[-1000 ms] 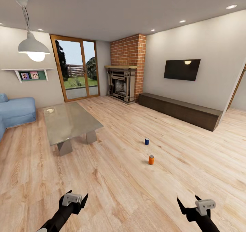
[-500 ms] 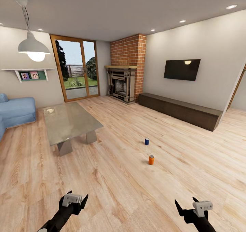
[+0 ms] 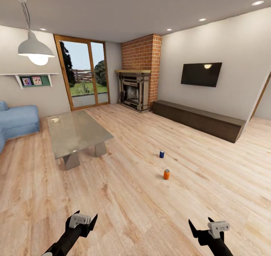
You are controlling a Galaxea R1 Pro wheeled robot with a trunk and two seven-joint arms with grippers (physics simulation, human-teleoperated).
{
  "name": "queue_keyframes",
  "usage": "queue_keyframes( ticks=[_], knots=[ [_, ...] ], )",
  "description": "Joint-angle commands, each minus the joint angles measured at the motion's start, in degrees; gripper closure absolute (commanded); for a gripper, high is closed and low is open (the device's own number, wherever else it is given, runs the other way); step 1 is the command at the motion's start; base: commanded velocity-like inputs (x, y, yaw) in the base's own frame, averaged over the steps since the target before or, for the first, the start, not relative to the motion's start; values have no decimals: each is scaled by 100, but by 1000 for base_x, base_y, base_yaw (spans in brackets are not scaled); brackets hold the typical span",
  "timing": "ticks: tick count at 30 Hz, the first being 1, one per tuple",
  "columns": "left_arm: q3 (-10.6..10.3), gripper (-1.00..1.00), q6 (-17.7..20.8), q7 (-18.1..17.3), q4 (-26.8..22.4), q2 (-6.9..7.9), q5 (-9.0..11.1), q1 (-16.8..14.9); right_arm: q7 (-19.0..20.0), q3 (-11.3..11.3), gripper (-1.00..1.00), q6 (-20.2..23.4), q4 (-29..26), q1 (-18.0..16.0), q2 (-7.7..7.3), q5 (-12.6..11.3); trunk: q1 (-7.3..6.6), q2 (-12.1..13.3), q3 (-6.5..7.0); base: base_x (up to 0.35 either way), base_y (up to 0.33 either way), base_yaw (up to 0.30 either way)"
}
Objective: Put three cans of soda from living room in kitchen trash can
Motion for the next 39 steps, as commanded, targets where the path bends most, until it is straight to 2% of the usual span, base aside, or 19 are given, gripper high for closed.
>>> queue_keyframes(
  ticks=[1, 17, 30, 39],
  knots=[
    [0, -100, -1, 0, 1, -1, -2, 0, -16, 1, -100, 2, 1, -2, 7, 1, 0, 0, -9, 0, 0, 0],
    [7, -100, 1, 8, 173, -2, -1, 0, -17, 2, -100, -18, 8, -11, 9, 2, 0, 0, -141, 0, 0, 0],
    [7, -100, 6, 9, 203, -2, 1, 0, -19, 3, -100, -50, 8, -6, 11, -10, 0, 0, -156, 0, 0, 0],
    [7, -100, 14, 2, 211, -2, 2, -4, 0, 2, -100, -67, 8, -3, 36, -7, 0, 0, -156, 176, 191, 0]
  ],
)
